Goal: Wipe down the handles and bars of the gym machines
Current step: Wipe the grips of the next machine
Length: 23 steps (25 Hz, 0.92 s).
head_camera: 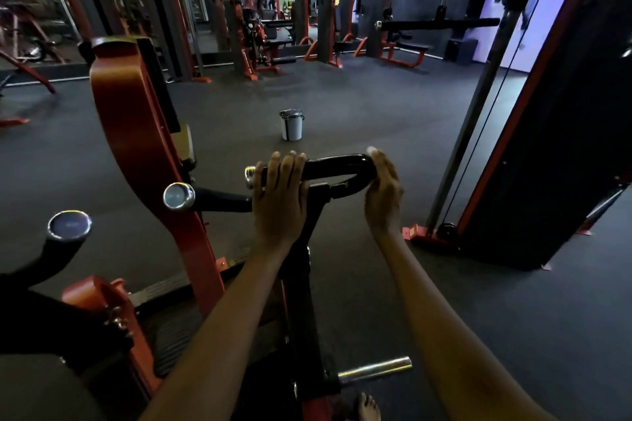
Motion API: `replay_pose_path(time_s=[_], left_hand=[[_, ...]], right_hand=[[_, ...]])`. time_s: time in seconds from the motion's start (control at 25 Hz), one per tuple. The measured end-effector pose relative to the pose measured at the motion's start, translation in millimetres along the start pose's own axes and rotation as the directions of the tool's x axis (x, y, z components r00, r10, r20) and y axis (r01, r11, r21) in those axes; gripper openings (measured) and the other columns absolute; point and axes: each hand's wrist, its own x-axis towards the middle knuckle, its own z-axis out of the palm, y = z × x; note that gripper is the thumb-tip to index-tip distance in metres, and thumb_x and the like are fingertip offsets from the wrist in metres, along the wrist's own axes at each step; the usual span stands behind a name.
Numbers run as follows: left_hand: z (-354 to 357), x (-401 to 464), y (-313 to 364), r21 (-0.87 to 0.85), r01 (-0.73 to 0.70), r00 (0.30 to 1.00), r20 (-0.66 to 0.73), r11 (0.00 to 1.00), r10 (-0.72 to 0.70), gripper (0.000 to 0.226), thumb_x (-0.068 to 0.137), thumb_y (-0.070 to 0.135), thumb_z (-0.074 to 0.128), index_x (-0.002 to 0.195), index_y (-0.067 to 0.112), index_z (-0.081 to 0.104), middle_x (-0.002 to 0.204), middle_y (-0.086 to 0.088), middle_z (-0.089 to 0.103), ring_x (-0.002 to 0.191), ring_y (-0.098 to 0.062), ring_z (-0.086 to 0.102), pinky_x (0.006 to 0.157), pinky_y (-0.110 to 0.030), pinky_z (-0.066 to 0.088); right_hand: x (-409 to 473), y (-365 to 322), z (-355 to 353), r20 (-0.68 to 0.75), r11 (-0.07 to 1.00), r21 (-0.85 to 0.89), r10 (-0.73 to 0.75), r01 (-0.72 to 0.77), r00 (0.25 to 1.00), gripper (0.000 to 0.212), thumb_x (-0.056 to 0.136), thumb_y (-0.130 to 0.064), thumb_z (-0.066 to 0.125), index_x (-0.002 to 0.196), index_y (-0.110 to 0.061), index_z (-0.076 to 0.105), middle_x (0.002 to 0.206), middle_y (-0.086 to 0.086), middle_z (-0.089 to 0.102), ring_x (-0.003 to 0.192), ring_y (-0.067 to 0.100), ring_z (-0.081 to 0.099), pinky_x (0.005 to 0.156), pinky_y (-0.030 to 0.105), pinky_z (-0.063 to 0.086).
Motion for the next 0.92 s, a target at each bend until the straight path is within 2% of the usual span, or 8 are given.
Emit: replay_pose_path(time_s=[0.08,0.16,0.28,0.36,0.52,0.64,0.76,0.92], left_hand=[[-7,0,5,-0.024,0.041,0.999,0.024,0.999,-0.04,0.043,0.1,0.03,0.035,0.134,0.011,0.052,0.132,-0.009,0.055,0.133,-0.03,0.041,0.116,-0.044,0.017],[-14,11,18,-0.067,0.153,0.988,0.036,0.986,-0.151,0.044,0.099,0.035,0.033,0.125,0.009,0.058,0.124,-0.01,0.06,0.128,-0.031,0.047,0.115,-0.044,0.017],[-16,45,43,-0.17,0.232,0.971,0.103,0.958,-0.216,0.043,0.097,0.034,0.037,0.121,0.007,0.061,0.121,-0.013,0.064,0.124,-0.031,0.052,0.114,-0.046,0.022],[-9,72,65,-0.202,0.19,0.97,0.189,0.961,-0.152,0.038,0.097,0.03,0.044,0.124,0.008,0.06,0.126,-0.013,0.061,0.127,-0.029,0.048,0.115,-0.042,0.019],[13,106,114,-0.226,0.095,0.959,0.284,0.969,-0.028,0.038,0.097,0.028,0.046,0.128,0.01,0.057,0.131,-0.01,0.058,0.128,-0.026,0.046,0.115,-0.039,0.02],[34,118,152,-0.231,0.029,0.937,0.346,0.973,0.054,0.037,0.097,0.029,0.045,0.127,0.012,0.056,0.131,-0.01,0.058,0.126,-0.025,0.048,0.112,-0.038,0.024],[60,118,181,-0.181,-0.012,0.879,0.467,0.983,0.097,0.035,0.098,0.032,0.04,0.121,0.014,0.059,0.125,-0.008,0.061,0.117,-0.024,0.053,0.103,-0.034,0.031],[102,114,223,-0.103,-0.013,0.785,0.615,0.995,0.074,0.036,0.099,0.035,0.036,0.115,0.015,0.061,0.122,-0.007,0.061,0.112,-0.025,0.056,0.096,-0.033,0.036]], right_hand=[[2,20,-13,-0.022,0.943,0.001,0.333,-0.333,0.943,0.029,0.09,0.011,0.038,0.107,0.008,0.061,0.092,0.024,0.062,0.083,0.028,0.06,0.076,0.032,0.052],[15,34,-31,0.101,0.898,-0.035,0.441,-0.439,0.892,0.023,0.093,0.007,0.039,0.097,0.007,0.061,0.08,0.019,0.056,0.071,0.022,0.05,0.06,0.024,0.046],[43,40,-59,0.2,0.92,-0.137,0.388,-0.367,0.9,0.016,0.093,-0.002,0.05,0.092,-0.004,0.066,0.079,0.006,0.057,0.073,0.017,0.052,0.059,0.023,0.04],[61,42,-73,0.175,0.947,-0.141,0.312,-0.29,0.934,0.013,0.089,-0.001,0.056,0.096,-0.004,0.067,0.084,0.007,0.062,0.078,0.019,0.058,0.067,0.033,0.049],[85,49,-101,0.196,0.947,-0.297,0.183,-0.12,0.963,0.007,0.089,-0.004,0.057,0.089,-0.008,0.064,0.081,0.008,0.061,0.073,0.017,0.057,0.06,0.03,0.047],[101,60,-126,0.188,0.915,-0.399,0.144,-0.058,0.971,0.006,0.09,-0.013,0.058,0.089,-0.009,0.063,0.084,0.007,0.06,0.069,0.018,0.057,0.058,0.037,0.052],[103,81,-145,0.196,0.905,-0.422,0.138,-0.044,0.971,0.009,0.09,-0.015,0.059,0.091,-0.006,0.062,0.088,0.006,0.056,0.069,0.016,0.056,0.054,0.025,0.046],[105,135,-170,0.292,0.911,-0.405,0.211,-0.08,0.933,0.012,0.091,-0.016,0.057,0.09,-0.005,0.062,0.091,0.01,0.056,0.066,0.021,0.058,0.056,0.035,0.054]])
